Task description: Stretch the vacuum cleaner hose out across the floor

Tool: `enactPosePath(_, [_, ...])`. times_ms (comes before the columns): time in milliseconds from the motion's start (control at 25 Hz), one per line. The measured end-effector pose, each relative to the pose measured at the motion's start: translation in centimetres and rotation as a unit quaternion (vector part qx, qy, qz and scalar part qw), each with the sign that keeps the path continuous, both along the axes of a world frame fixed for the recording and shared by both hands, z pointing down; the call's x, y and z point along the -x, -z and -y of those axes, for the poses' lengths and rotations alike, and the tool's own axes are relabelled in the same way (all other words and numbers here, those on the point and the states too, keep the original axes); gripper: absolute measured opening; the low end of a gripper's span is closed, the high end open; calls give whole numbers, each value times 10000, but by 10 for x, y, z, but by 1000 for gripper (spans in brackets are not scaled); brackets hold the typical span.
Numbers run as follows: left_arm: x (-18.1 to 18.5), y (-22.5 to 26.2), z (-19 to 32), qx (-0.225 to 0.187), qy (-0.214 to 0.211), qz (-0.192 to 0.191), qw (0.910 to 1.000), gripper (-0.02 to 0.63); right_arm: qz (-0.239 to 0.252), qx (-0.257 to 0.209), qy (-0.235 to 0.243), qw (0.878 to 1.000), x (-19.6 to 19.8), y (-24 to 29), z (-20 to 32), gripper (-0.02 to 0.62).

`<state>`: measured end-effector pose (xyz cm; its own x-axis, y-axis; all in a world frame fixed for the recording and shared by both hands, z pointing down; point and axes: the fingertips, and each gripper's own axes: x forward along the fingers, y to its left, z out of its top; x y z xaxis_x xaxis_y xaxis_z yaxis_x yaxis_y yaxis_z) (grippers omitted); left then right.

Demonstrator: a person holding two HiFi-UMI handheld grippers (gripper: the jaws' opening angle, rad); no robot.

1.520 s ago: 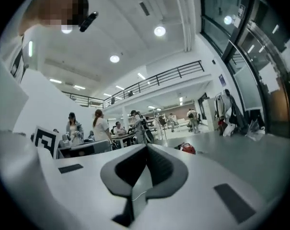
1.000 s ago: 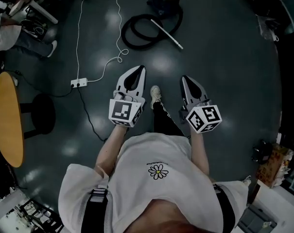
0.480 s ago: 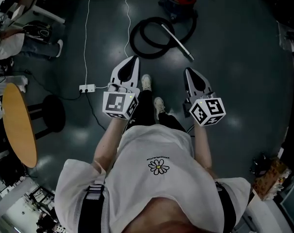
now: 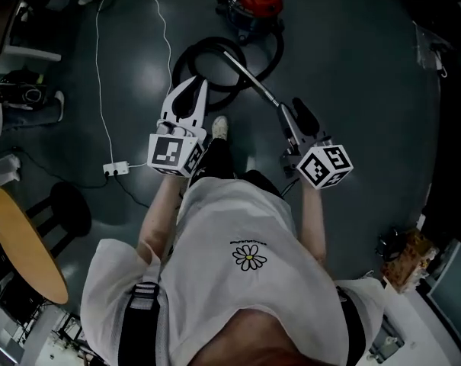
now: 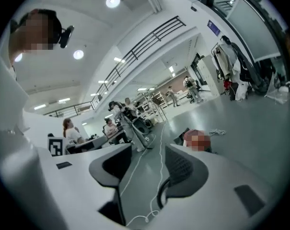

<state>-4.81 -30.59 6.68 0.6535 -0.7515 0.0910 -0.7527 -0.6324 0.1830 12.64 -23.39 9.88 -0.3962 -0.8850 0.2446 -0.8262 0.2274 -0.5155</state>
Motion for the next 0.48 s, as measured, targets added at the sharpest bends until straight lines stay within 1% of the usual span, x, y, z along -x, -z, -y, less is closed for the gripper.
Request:
enactPosePath(80, [-4,-8,42,95,-162,-60,9998,24,-340,15,-166,9993,-15,-8,45,288])
enactPosePath(120, [-8,-16,60,151,-239,-64,9996,25,-501,6,-191,9986,-22,-15,64,329])
enactPosePath(200, [-19,-43,92,148,-332,27,9993,25,-867,112,-21,9962,-36,-47,93,336])
enactPosePath(280, [-31,-94,118,117,-352,139,9992,25,-1160,366,340,9920,-44,-112,116,336])
enactPosePath(320, [-36,-135,131,185,-391,198,9989,25,-1276,488,541,9891,-47,-156,128,336])
enactPosePath(360, [-40,-185,143,304,-448,245,9982,43,-1396,600,746,9856,-50,-208,140,336])
enactPosePath(440, [-48,-307,162,552,-590,393,9960,149,-1657,824,1128,9762,-54,-325,159,336])
enactPosePath(480, [-52,-370,169,598,-666,497,9948,177,-1801,906,1293,9709,-56,-386,165,336])
